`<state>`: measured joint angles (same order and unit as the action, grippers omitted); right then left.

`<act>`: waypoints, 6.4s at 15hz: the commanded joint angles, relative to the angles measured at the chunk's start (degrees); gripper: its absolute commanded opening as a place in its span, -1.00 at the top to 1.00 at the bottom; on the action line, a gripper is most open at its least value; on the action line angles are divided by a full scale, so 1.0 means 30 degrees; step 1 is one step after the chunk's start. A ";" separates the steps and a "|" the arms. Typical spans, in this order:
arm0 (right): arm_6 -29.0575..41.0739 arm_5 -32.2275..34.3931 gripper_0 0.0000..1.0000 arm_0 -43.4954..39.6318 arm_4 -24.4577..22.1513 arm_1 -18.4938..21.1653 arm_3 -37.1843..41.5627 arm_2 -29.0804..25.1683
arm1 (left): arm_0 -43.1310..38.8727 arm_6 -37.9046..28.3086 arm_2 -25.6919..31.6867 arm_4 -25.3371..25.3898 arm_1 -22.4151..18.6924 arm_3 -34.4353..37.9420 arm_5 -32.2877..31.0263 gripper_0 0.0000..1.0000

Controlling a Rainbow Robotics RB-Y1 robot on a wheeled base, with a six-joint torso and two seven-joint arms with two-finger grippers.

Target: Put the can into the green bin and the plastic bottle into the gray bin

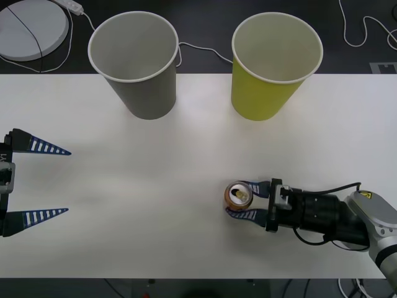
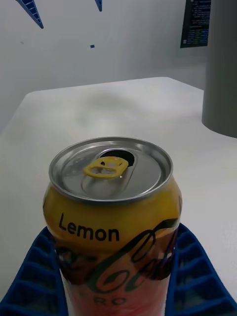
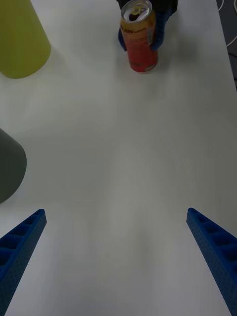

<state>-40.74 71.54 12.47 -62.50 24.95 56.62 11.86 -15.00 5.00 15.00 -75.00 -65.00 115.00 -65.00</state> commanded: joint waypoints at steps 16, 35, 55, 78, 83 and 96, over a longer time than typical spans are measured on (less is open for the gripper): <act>1.4401 -0.1406 1.00 -0.5417 -0.8962 0.2553 1.4966 -0.4687 | 0.0000 0.0001 0.0000 0.0000 0.0000 0.0000 0.0001 -1.00; 3.6198 0.4131 1.00 -0.1726 -1.1862 1.0756 2.3462 -0.8905 | 0.0000 0.0001 0.0000 0.0000 0.0000 0.0000 0.0001 -1.00; 3.6549 0.6153 1.00 1.6263 -1.2829 1.1489 1.0044 0.1729 | 0.0000 0.0001 0.0000 0.0000 0.0000 0.0000 0.0001 -1.00; 3.4674 0.5244 -1.00 2.0481 -1.7341 0.7270 0.4038 0.3663 | 0.0000 0.0001 0.0000 0.0000 0.0000 0.0000 0.0001 -1.00; 3.4001 0.6153 -1.00 2.0335 -1.3854 0.9702 0.5093 0.3516 | 0.0000 0.0001 0.0000 0.0000 0.0000 0.0000 0.0001 -1.00; 2.9049 0.6153 -1.00 1.0725 -0.6882 1.4975 1.2915 -0.3661 | 0.0000 0.0001 0.0000 0.0000 0.0000 0.0000 0.0001 -1.00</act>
<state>47.97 90.00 46.76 -84.21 69.52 94.50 2.28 -15.00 5.00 15.00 -75.00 -65.00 115.00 -65.00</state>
